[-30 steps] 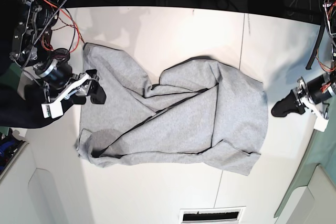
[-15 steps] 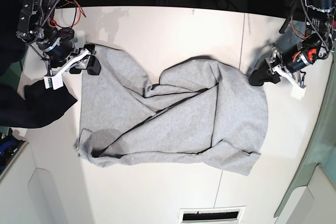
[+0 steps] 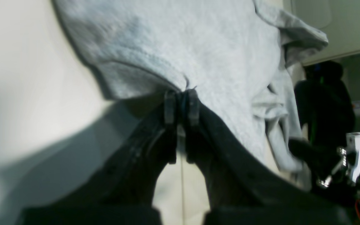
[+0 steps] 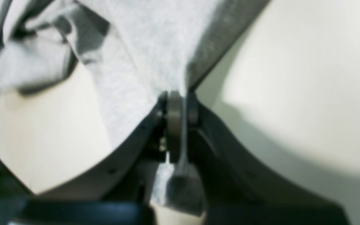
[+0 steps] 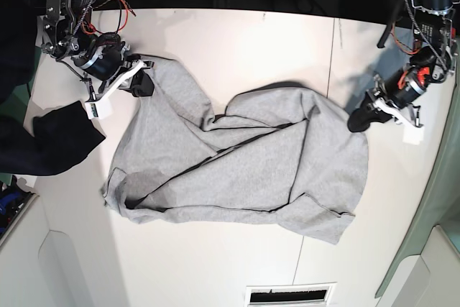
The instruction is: Layout the t-shirt on the table in an organized manner, then fold the t-shirt properly
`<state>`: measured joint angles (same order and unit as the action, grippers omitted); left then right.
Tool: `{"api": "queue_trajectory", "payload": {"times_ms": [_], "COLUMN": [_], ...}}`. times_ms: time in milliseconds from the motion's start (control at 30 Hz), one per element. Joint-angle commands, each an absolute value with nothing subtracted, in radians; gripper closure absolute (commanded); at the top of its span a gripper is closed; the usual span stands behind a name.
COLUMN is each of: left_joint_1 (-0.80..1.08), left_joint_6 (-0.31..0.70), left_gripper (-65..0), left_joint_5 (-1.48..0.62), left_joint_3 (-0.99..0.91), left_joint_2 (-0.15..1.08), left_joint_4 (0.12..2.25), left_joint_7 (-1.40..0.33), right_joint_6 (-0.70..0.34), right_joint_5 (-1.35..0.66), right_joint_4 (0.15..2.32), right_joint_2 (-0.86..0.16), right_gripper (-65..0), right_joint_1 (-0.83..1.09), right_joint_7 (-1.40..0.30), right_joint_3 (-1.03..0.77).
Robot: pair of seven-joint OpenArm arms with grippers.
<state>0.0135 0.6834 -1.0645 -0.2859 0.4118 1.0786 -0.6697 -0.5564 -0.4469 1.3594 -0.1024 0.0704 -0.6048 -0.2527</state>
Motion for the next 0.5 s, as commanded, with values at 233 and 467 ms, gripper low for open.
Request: {"api": "queue_trajectory", "payload": {"times_ms": [233, 467], "left_joint_1": [0.057, 0.056], "left_joint_6": [0.698, 0.698], "left_gripper": [0.0, 0.0], "left_joint_5": [-1.201, -1.200], "left_joint_3": [-0.542, -0.561], "left_joint_2": [0.683, 0.803], "left_joint_4": [1.489, 1.603], "left_joint_7": [-0.767, -0.795], "right_joint_6": [-0.576, -0.572], "right_joint_5": [-0.524, -0.488], "right_joint_4": [1.703, 1.776], "right_joint_2": [-0.126, -0.154], "right_gripper": [0.0, 0.0], "right_joint_1": [0.055, 0.010], "right_joint_7": [-0.629, -0.633], "right_joint_3": [-0.289, -0.290]}}
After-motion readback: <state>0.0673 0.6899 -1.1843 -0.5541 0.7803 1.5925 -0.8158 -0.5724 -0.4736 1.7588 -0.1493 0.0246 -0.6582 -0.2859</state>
